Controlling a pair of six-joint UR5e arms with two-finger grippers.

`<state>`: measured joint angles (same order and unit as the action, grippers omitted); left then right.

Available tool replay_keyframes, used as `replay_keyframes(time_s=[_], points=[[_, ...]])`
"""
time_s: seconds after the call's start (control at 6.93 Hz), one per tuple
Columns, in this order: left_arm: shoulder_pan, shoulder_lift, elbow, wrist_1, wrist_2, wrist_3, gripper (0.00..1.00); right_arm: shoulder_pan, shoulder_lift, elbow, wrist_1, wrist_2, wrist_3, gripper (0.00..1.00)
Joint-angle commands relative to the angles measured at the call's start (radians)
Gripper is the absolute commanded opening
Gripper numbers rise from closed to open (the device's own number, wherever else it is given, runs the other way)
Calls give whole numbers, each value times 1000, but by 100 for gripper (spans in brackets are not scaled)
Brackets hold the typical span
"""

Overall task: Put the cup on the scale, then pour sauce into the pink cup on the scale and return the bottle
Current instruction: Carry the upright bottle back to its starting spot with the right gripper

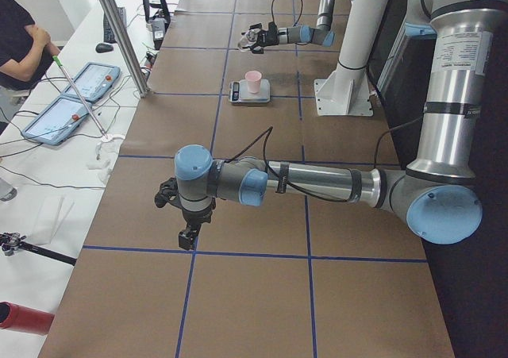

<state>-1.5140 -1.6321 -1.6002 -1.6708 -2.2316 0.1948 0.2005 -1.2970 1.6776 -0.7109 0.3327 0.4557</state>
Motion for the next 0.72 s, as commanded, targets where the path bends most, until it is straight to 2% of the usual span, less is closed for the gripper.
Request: replay_keyframes(time_s=[0.0,0.14,0.29,0.43,0.58], points=[[0,0,-44,49,1,0,100,52,-60,31,38,148,275,0],[0,0,-49,51,1,-2,100,88,-94,34,38,195,291,0],[0,0,-49,51,1,-2,100,144,-123,34,36,297,345,0],[-2,0,-49,51,1,-2,100,196,-148,39,36,403,552,0],[0,0,-53,52,1,-3,100,218,-154,40,36,446,608,0]])
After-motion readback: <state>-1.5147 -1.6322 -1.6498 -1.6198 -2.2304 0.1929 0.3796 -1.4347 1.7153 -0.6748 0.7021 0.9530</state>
